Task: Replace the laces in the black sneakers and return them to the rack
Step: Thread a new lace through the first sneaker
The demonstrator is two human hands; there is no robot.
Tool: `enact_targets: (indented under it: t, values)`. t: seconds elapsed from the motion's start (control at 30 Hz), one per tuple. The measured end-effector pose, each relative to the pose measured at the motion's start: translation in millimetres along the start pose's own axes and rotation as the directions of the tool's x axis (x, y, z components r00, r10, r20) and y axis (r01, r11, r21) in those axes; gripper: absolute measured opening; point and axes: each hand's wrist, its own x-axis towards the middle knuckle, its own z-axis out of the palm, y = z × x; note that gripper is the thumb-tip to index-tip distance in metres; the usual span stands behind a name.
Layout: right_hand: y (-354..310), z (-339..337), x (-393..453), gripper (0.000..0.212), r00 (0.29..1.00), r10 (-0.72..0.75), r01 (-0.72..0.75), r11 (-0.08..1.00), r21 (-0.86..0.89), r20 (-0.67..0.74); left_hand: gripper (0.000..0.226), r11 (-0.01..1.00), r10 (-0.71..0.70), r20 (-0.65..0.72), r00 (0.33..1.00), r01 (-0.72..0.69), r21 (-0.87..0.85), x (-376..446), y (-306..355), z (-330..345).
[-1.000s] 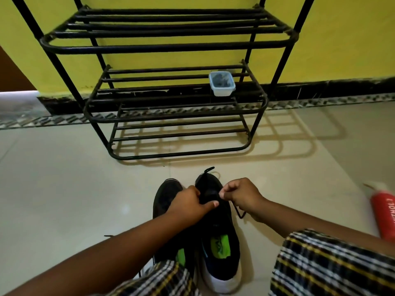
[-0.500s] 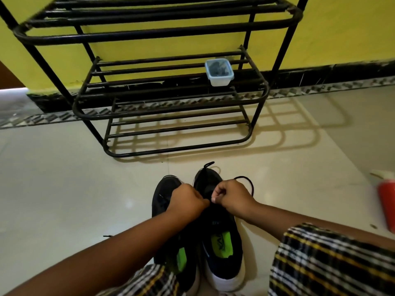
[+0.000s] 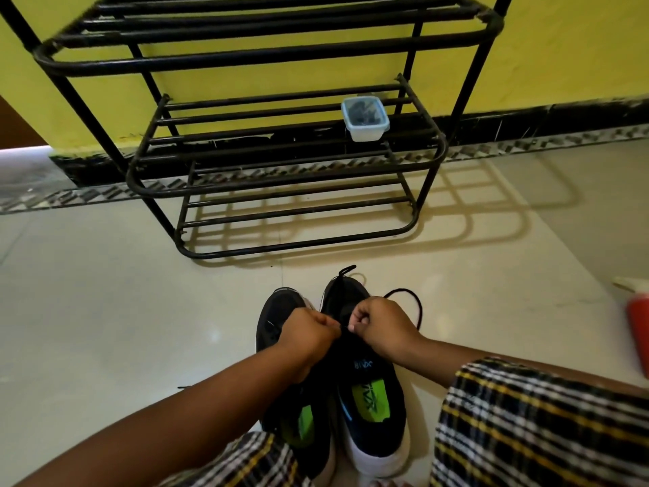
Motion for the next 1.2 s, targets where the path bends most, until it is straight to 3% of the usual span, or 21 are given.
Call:
enact_targets:
  t: [0.47,0.77,0.9,1.2]
  values:
    - [-5.9,-0.7,-3.1,0.032,0.998,0.058,-0.058,0.997,0.059,0.003,0.011,0.984,-0.109,0.047,0.993,0.114,-0.134,1.3,2.5,-1.8]
    - [-6.6,3.7,-1.6,0.033,0.998,0.059,-0.057,0.995,-0.08,0.023,0.01,0.979,-0.108,0.056,0.993,0.115,-0.165,3.3,-0.6,-1.9]
    - [-9.8,3.4,-2.7,0.019,0.999,0.017,-0.009,0.977,-0.211,0.038,0.01,0.985,-0.088,0.047,0.995,0.094,-0.143,3.7,-1.5,-0.6]
    - [-4.8,4.8,-0.7,0.023,0.999,0.047,-0.047,0.998,-0.033,-0.011,0.008,0.992,-0.037,0.169,0.985,0.057,-0.116,4.5,2.1,-7.8]
